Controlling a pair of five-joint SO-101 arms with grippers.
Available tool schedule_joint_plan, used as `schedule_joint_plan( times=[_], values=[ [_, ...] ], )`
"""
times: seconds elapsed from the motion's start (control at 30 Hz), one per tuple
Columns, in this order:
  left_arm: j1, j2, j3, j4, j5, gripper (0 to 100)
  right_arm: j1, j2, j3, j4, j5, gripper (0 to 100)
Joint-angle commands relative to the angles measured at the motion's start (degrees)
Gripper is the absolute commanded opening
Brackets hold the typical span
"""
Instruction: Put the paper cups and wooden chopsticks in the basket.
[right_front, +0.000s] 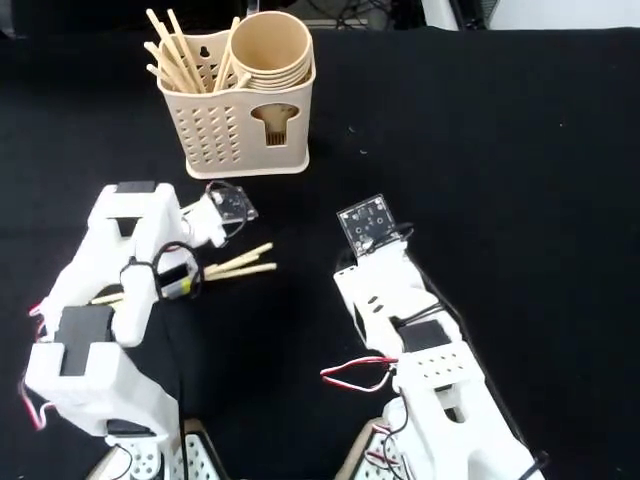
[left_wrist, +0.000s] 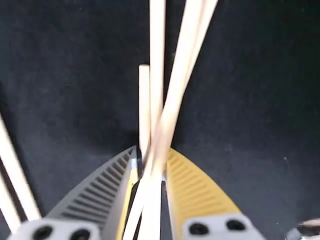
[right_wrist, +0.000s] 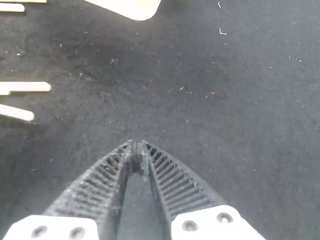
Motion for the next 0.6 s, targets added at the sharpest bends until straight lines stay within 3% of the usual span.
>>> schedule_joint_plan(
  times=[0.0,0.33,0.57],
  values=[
    [1.7,-7.5,0.0,3.1,0.3,3,0.5,-0.8,-0.2,-1.2,-0.4,1.5],
    [17.6,-23.6,8.7,0.1,11.9,3,0.9,-0.8,-0.1,-1.2,-0.5,1.5],
    [16.7,-30.9,10.1,-3.8,18.0,3,1.9,-1.2,-0.1,-1.2,-0.8,1.5]
  ],
)
